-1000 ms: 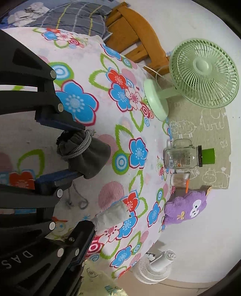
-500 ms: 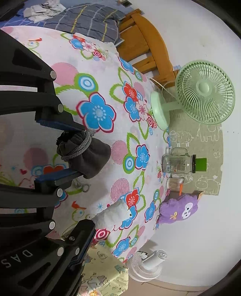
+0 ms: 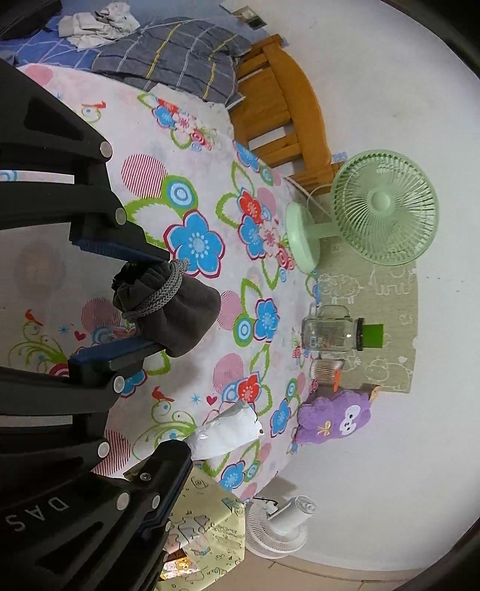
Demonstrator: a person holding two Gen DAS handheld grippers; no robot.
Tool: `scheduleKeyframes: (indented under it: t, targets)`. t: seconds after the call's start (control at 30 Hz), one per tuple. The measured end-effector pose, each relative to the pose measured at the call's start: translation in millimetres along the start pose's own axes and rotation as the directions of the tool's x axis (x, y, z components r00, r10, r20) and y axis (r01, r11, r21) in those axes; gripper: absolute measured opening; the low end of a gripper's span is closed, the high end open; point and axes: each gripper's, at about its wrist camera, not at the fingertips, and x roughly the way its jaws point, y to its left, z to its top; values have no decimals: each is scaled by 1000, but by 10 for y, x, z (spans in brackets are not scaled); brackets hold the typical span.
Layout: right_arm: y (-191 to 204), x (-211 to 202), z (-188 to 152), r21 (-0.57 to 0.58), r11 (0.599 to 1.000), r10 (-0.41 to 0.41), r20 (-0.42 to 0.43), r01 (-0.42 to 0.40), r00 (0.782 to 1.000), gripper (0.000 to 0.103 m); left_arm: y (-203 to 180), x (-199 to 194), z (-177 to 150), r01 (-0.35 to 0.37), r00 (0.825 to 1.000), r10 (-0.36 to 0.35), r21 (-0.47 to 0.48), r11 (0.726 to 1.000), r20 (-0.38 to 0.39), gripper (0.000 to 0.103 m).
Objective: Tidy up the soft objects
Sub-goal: 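Carry the grey pouch and white tissue roll in both grippers over the box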
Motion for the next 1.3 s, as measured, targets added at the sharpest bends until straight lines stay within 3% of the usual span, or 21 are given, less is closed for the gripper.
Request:
scheduleKeyframes:
  t: [1.0,1.3]
  targets:
    - [-240,-856,191,-60,998,17,140,-9,990,6,-368,-779,218,10,991,-10,-2,1000,134,39]
    - [-544,-977,208,-42,999,-15,163,22,986,6,-643,-818,258,69,988,-70,9,998,140,39]
